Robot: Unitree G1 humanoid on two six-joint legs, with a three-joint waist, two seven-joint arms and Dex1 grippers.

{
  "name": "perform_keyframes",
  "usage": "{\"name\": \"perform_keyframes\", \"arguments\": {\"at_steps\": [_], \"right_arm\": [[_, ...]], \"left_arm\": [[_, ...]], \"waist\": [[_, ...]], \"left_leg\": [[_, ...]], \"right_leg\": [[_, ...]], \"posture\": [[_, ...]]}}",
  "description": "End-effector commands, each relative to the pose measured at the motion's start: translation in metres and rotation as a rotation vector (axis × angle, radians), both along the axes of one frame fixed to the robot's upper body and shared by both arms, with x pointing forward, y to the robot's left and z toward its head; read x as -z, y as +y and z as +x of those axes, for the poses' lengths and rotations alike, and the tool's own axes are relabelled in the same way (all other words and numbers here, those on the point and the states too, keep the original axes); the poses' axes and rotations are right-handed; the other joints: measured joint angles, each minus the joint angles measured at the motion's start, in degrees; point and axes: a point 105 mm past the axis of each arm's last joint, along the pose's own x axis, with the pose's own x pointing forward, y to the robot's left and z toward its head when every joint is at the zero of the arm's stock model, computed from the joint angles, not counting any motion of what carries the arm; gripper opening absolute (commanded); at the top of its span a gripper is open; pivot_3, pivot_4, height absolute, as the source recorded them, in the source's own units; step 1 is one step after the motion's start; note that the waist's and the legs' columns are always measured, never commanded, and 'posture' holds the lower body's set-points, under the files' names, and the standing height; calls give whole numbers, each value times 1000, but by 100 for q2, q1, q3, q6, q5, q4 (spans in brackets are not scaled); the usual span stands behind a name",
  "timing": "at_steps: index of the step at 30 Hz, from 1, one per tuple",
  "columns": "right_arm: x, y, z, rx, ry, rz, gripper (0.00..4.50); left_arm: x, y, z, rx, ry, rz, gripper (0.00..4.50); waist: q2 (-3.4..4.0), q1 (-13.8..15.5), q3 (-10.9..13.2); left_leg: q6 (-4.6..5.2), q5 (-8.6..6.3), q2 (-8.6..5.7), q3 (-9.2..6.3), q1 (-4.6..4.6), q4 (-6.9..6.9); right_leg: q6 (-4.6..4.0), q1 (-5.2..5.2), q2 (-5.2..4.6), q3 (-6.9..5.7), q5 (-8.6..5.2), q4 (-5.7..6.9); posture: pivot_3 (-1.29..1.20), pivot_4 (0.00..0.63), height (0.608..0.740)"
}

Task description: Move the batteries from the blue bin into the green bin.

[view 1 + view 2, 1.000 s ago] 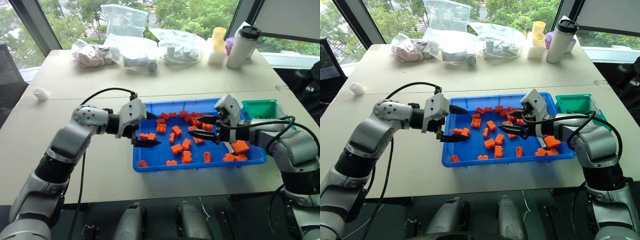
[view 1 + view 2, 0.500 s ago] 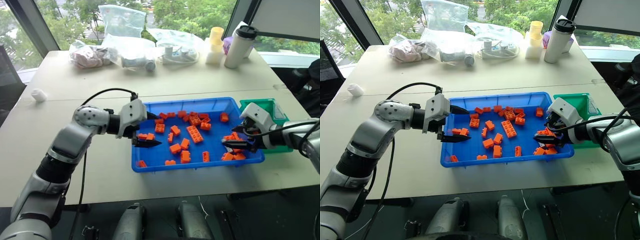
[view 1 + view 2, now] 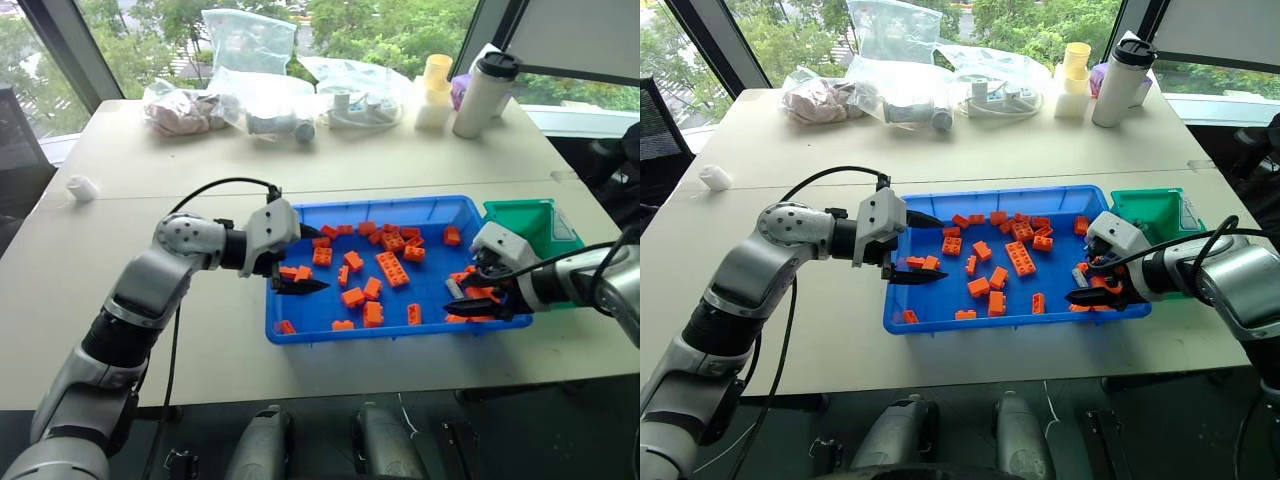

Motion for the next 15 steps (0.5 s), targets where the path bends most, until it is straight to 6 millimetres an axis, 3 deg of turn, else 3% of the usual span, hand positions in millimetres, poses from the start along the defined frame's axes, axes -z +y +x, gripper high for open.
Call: {"name": "perform_keyframes", "arguments": {"at_steps": [1,7,8,10,15], "right_arm": [[-4,-6,6,7,-26,-46,3797],[6,-2,13,-17,-5,-88,3797],[7,-2,14,-17,-4,-89,3571],[9,-3,16,-11,0,-101,2907],[10,-1,16,-15,6,-91,406]], "left_arm": [[-6,0,-3,-2,-36,-9,4500],[-6,-1,-3,-14,-38,-16,4500],[-6,-1,-3,-15,-39,-17,4500],[-6,-1,-3,-17,-40,-18,4500],[-6,-1,-3,-22,-38,-21,4500]], "waist": [[0,-1,0],[0,6,0],[0,3,0],[0,3,0],[0,4,0]], "left_leg": [[0,0,0,0,0,0],[0,0,-2,0,-1,0],[0,0,-2,-1,-1,0],[0,0,-2,0,-1,0],[0,0,-2,-1,-1,0]], "right_leg": [[0,0,0,0,0,0],[0,0,-4,0,0,-1],[0,0,-4,-1,0,-1],[0,0,-4,-1,0,-1],[0,0,-4,-1,0,0]], "posture": [[0,150,740],[0,150,740],[0,150,740],[0,150,740],[0,150,740]]}}
